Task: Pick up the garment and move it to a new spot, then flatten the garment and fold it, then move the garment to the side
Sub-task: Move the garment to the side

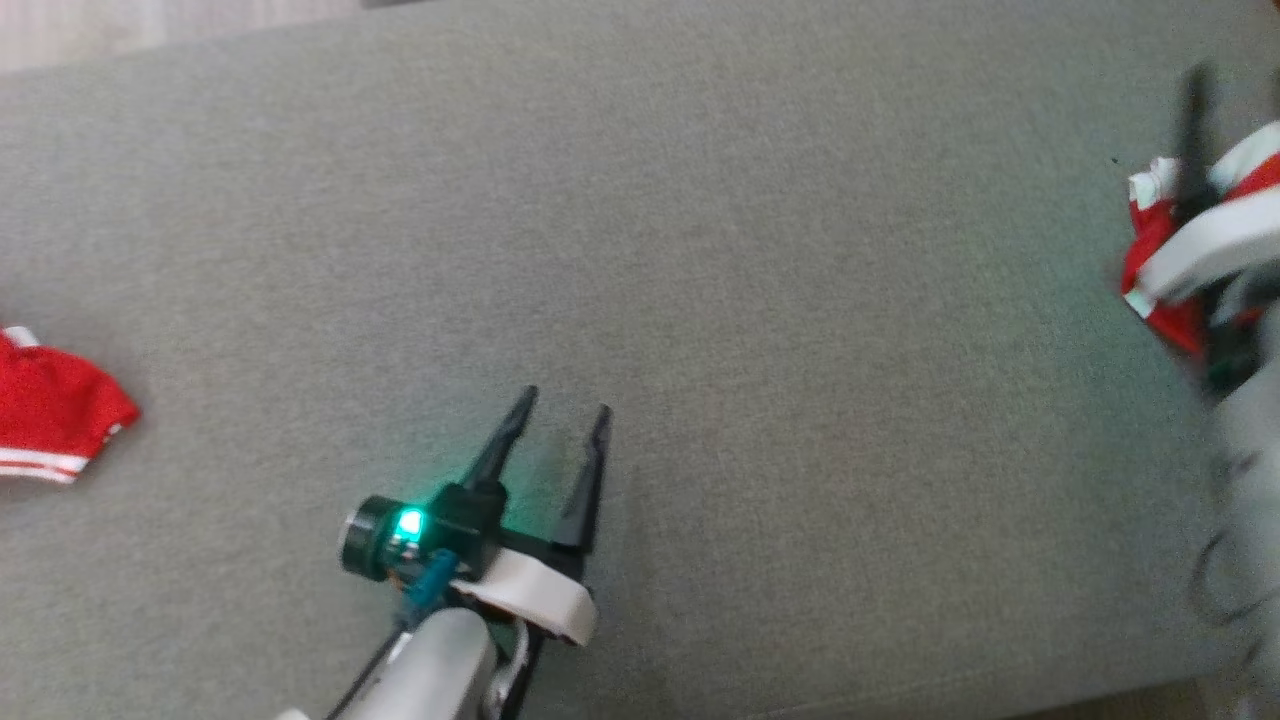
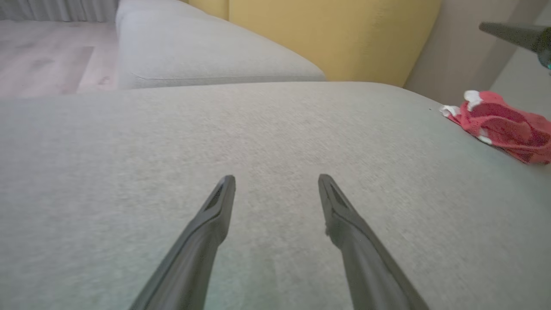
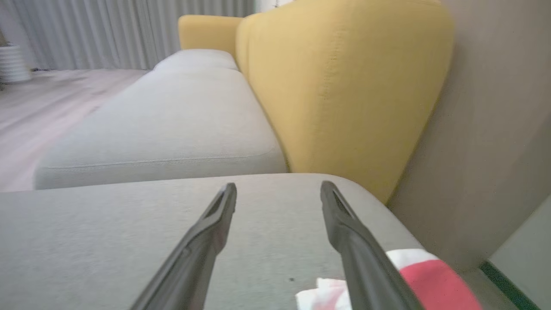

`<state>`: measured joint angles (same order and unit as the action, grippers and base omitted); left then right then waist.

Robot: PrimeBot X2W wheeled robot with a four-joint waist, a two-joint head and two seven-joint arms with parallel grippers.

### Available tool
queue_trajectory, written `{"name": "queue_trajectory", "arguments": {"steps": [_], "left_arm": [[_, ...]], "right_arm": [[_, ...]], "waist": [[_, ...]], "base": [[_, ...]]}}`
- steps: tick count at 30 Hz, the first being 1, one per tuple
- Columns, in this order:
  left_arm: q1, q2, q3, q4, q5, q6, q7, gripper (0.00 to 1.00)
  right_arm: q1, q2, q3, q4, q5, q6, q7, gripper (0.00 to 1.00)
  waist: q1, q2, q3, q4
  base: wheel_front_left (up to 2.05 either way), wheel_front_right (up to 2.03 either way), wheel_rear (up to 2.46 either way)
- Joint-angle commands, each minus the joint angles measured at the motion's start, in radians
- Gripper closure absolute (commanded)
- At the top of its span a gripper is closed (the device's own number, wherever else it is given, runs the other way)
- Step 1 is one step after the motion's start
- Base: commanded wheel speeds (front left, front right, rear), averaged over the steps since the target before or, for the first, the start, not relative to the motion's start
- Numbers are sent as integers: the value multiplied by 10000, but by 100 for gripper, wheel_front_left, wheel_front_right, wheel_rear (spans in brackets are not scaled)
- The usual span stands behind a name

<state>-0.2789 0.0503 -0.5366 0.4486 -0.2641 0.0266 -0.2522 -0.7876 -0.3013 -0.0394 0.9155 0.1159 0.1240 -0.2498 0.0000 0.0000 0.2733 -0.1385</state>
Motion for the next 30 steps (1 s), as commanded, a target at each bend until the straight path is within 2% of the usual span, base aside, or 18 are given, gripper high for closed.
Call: {"name": "queue_trajectory", "arguments": {"steps": [1, 7, 13, 21, 30], "left_arm": [[13, -1, 460, -313, 70, 46, -95, 0], [388, -1, 1607, -520, 140, 218, -95, 0], [886, -1, 2454, -459, 438, 146, -95, 0], [1651, -1, 3386, -382, 550, 173, -95, 0], [2318, -1, 3884, -602, 554, 258, -95, 0]], "right_arm": [[468, 154, 178, -508, 99, 67, -118, 0], [2379, 1442, 440, -2577, 291, 67, -119, 0], [4266, 2263, 481, -3424, 333, 67, -119, 0], [5753, 2504, 839, -3892, 454, 67, -119, 0], [6150, 2509, 1475, -3890, 584, 67, -120, 0]], "waist": [[0, 0, -186, 150], [0, 0, -797, 680], [0, 0, -1449, 1231], [0, 0, -2318, 1542], [0, 0, -2837, 1601]], "base": [[0, 0, 0], [0, 0, 0], [0, 0, 0], [0, 0, 0], [0, 0, 0]]}}
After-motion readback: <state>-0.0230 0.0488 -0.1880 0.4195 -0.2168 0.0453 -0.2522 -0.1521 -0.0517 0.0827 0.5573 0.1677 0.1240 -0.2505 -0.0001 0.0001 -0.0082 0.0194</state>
